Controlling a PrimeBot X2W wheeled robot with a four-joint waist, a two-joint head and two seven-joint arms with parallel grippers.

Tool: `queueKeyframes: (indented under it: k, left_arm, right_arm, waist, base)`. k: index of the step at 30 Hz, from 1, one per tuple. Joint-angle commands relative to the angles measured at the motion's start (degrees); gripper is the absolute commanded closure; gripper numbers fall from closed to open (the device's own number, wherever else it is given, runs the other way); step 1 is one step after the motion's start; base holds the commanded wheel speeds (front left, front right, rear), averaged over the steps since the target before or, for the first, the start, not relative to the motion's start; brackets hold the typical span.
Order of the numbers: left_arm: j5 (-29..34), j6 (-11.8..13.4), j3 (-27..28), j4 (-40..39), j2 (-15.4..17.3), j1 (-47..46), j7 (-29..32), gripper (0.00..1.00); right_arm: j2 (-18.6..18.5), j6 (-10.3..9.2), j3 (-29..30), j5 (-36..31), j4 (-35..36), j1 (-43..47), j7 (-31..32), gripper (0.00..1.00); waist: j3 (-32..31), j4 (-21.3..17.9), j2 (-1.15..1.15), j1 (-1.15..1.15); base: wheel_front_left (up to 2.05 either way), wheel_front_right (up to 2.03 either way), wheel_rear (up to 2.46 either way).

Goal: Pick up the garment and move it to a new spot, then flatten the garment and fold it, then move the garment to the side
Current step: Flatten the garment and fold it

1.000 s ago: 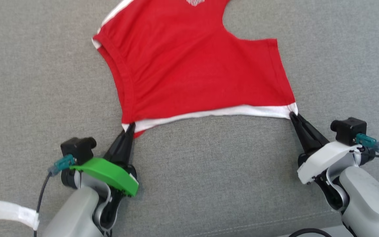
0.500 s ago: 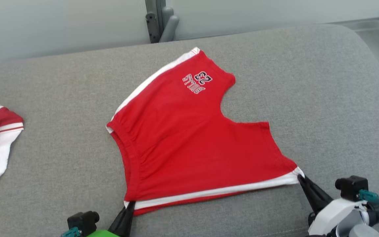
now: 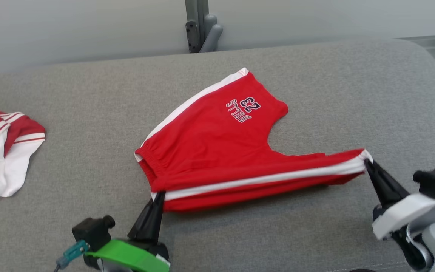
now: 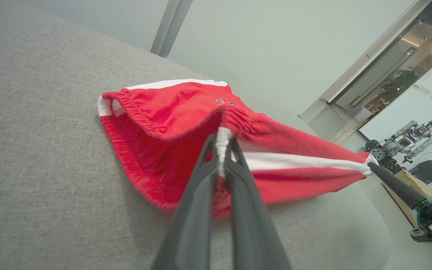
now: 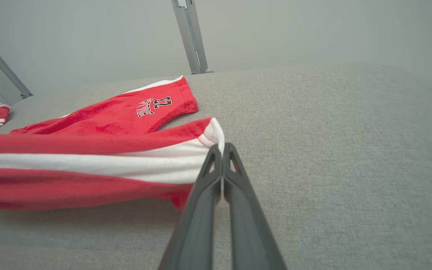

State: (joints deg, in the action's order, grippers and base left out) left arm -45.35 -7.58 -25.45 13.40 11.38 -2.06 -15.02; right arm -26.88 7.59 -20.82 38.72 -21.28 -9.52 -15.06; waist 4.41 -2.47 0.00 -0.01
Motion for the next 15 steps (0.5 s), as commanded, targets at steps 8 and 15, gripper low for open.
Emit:
queueKeyframes:
  k: [8,15]
  left_arm:
    - [2.02,0.19,2.23,0.61,-3.40,-11.43,-0.20,1.00]
    - [2.58,0.19,-0.43,2.91,-5.66,-19.07,-0.19,1.00]
  right_arm:
    - [0.69,-0.16,-1.70,-5.26,-8.38,-20.32,-0.05,1.00]
    - [0.97,-0.14,-5.48,-7.94,-17.78,-35.66,0.78,1.00]
  waist:
    - [11.57,8.39,0.00,0.01]
    - [17.46,12.36,0.00,0.01]
  base:
    - [0.00,0.00,0.00]
    - [0.00,0.00,0.00]
